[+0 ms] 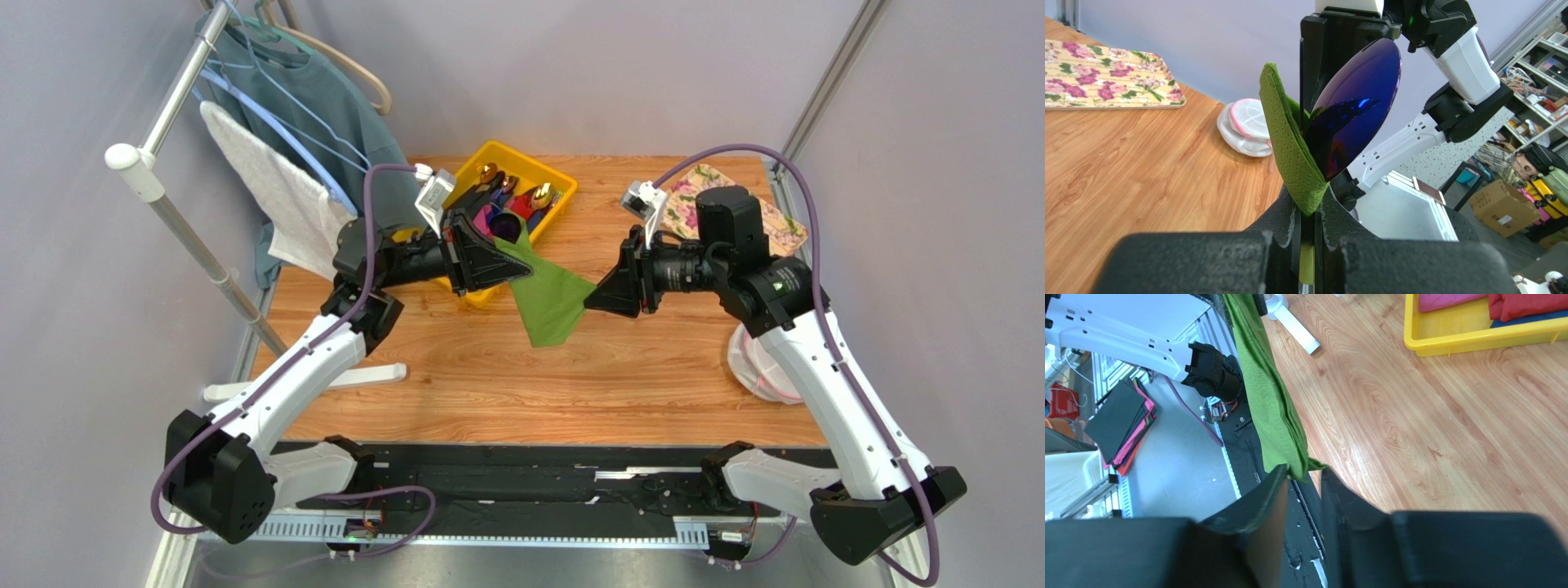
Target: Place the utensils on the paper napkin and roll it up
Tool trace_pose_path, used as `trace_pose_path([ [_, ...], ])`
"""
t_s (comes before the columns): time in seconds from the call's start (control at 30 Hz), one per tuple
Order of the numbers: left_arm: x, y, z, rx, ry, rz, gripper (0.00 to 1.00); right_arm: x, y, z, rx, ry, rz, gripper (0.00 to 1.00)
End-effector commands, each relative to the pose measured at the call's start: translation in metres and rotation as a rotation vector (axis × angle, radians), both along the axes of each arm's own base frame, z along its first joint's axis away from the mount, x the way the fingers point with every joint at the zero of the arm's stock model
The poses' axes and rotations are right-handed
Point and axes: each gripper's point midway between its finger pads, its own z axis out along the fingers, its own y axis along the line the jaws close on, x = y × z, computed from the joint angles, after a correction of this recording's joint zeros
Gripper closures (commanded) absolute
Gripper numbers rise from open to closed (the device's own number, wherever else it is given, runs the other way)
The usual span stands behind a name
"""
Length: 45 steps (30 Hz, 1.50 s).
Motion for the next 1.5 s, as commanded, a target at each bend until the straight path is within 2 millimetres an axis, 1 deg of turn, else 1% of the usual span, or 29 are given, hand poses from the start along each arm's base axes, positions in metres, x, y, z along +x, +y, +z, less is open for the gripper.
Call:
trace_pose_path([
  [0.0, -0.01, 0.006, 0.027, -0.056, -0.084, 0.0, 1.0, -0.001, 0.003, 0.008, 0.037, -0.03, 0.024, 0.81],
  [0.07, -0.012, 0.007, 0.028, -0.058, -0.085, -0.005, 1.0, 0.0, 0.005, 0.011, 0.048, -0.037, 0.03, 0.91],
  [0.1, -0.013, 0.007, 0.029, -0.06, -0.084, -0.008, 1.0, 0.001, 0.005, 0.008, 0.047, -0.033, 0.026, 1.0],
  [0.3, -0.016, 0.007, 0.035, -0.069, -0.081, -0.025, 1.0, 0.015, 0.008, 0.001, 0.042, -0.05, 0.003, 1.0],
  [0.33, -0.017, 0.007, 0.038, -0.072, -0.082, -0.026, 1.0, 0.015, 0.01, -0.003, 0.045, -0.033, 0.004, 1.0],
  [0.37, -0.019, 0.006, 0.038, -0.073, -0.079, -0.033, 1.0, 0.018, 0.012, -0.002, 0.057, -0.044, 0.008, 1.0],
  [0.57, -0.031, -0.002, 0.047, -0.084, -0.08, -0.085, 1.0, 0.032, 0.027, -0.012, 0.099, 0.005, 0.021, 1.0],
  [0.63, -0.033, -0.005, 0.048, -0.087, -0.07, -0.098, 1.0, 0.031, 0.035, -0.014, 0.11, 0.018, 0.044, 1.0],
  [0.67, -0.035, -0.008, 0.048, -0.085, -0.067, -0.114, 1.0, 0.033, 0.038, -0.012, 0.123, 0.01, 0.051, 1.0],
  [0.7, -0.036, -0.01, 0.049, -0.086, -0.066, -0.12, 1.0, 0.028, 0.044, -0.011, 0.128, 0.013, 0.07, 1.0],
  [0.77, -0.038, -0.013, 0.05, -0.087, -0.061, -0.133, 1.0, 0.026, 0.051, -0.01, 0.143, 0.02, 0.093, 1.0],
  [0.87, -0.037, -0.016, 0.055, -0.095, -0.062, -0.142, 1.0, 0.017, 0.06, -0.012, 0.154, 0.034, 0.135, 1.0],
  [0.93, -0.037, -0.017, 0.059, -0.104, -0.072, -0.145, 1.0, 0.008, 0.065, -0.016, 0.164, 0.073, 0.16, 1.0],
  [1.1, -0.036, -0.022, 0.061, -0.111, -0.067, -0.161, 1.0, -0.012, 0.08, -0.016, 0.193, 0.121, 0.222, 1.0],
  [1.2, -0.036, -0.023, 0.062, -0.11, -0.067, -0.164, 1.0, -0.016, 0.083, -0.022, 0.191, 0.138, 0.234, 1.0],
  [1.3, -0.036, -0.023, 0.062, -0.109, -0.066, -0.166, 1.0, -0.015, 0.083, -0.027, 0.184, 0.141, 0.226, 1.0],
  [1.47, -0.035, -0.023, 0.062, -0.111, -0.068, -0.157, 1.0, -0.016, 0.084, -0.024, 0.192, 0.148, 0.229, 1.0],
])
